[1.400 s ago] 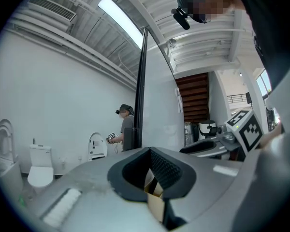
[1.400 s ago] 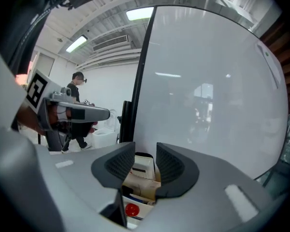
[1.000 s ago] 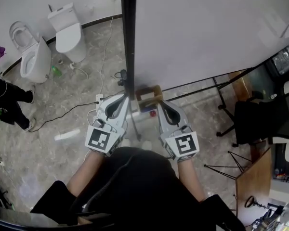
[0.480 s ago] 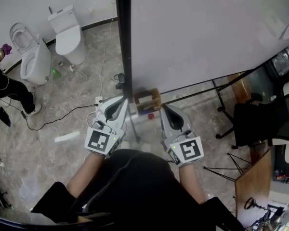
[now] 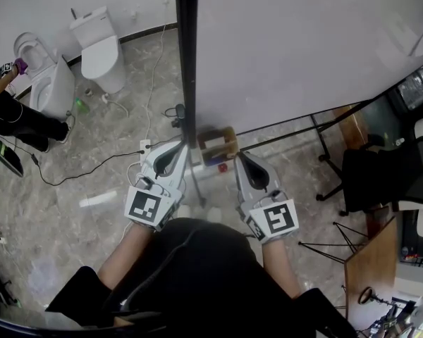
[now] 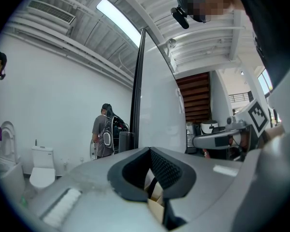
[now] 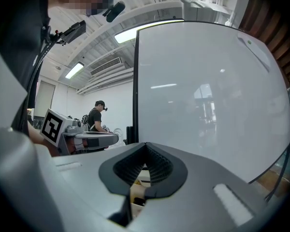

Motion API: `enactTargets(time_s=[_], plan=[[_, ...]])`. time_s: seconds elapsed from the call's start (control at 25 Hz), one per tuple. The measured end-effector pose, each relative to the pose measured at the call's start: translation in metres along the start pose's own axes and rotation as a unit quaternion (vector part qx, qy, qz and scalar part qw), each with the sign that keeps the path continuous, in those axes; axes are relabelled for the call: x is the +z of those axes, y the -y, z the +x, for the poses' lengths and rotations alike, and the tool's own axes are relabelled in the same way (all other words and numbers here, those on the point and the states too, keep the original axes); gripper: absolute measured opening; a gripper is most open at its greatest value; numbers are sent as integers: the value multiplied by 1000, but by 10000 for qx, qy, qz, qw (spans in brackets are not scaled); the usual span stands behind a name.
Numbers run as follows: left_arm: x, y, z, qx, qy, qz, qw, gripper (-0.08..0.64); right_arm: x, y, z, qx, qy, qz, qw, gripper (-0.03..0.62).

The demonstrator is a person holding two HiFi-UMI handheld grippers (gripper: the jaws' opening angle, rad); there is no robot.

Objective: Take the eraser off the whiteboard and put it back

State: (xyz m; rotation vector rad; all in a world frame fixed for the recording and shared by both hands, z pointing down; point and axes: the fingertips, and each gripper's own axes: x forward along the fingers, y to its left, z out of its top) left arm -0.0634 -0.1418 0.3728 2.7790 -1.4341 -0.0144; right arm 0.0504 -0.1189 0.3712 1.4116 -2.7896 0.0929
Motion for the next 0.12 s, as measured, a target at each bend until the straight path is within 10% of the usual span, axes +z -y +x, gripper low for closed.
enactTargets(time_s=[0.12], plan=[[1, -2, -4, 0, 10, 6, 10000, 5, 0, -3, 1, -16, -9, -5, 10000, 9]])
